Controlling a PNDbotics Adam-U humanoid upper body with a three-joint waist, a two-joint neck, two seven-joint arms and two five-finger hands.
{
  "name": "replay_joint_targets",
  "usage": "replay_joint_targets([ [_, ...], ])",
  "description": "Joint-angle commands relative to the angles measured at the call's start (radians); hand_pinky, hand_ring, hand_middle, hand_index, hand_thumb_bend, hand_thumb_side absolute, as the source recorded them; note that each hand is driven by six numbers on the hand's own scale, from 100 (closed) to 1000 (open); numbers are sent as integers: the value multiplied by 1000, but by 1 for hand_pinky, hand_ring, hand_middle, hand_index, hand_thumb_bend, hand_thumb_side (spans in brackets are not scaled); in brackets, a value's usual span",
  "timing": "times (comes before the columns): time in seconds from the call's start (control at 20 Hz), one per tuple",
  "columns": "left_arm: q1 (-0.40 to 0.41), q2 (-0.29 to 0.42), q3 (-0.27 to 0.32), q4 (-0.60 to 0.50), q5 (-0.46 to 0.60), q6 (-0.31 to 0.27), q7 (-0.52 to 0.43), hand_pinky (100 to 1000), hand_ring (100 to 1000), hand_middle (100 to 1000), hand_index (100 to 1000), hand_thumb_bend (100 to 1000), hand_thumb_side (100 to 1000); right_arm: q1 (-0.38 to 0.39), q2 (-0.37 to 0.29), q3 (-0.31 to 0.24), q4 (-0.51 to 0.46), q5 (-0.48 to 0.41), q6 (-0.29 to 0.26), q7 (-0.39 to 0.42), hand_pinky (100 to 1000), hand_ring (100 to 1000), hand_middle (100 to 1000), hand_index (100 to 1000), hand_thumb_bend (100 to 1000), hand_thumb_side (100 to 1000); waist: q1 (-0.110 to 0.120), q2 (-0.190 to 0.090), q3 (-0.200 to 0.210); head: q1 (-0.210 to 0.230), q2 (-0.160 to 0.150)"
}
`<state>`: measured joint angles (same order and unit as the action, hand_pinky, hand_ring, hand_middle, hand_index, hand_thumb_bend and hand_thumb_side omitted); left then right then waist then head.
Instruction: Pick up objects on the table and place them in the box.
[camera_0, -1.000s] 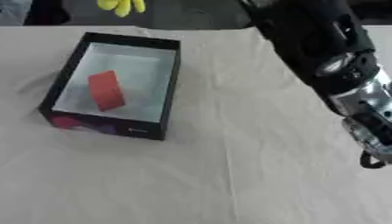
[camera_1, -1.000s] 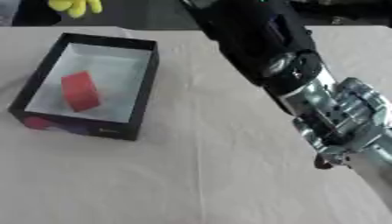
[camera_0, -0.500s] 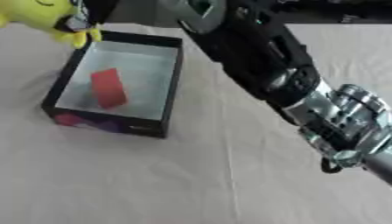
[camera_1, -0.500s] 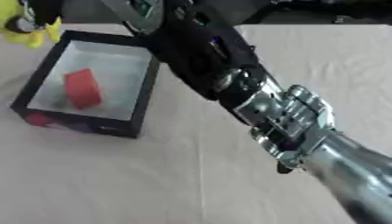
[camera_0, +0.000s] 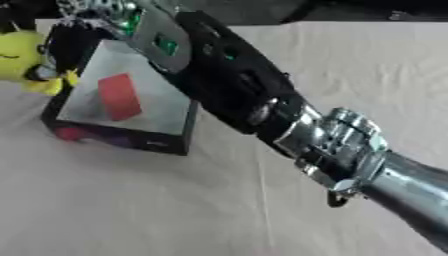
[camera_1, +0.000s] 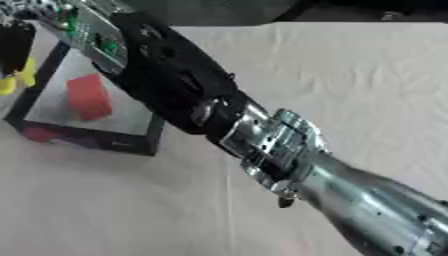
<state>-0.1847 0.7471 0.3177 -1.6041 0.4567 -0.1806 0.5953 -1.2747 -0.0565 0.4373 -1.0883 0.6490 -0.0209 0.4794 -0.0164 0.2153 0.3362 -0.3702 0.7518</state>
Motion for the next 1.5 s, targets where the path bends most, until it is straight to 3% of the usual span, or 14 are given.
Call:
replay_joint_targets([
  [0.05, -5, 31, 9, -16, 6, -2, -4, 812, 729, 775, 846, 514, 677, -20, 1, -14, 3, 8, -5, -16, 825, 659, 399, 509, 361, 100, 8, -11, 4, -10, -14],
  [0.85, 22, 28, 17, -14, -2, -4, 2, 812, 727, 774, 845, 518, 677, -5, -23, -20, -18, -19, 25, -25, 825, 657, 397, 508, 360, 100, 7, -11, -16, 6, -13],
  [1.5, 92, 34, 47, -6, -23, -12, 31, 811, 724, 773, 845, 520, 676, 28, -239, -70, -99, -55, 83, -30, 821, 658, 398, 508, 385, 100, 7, -28, -82, 67, -2],
])
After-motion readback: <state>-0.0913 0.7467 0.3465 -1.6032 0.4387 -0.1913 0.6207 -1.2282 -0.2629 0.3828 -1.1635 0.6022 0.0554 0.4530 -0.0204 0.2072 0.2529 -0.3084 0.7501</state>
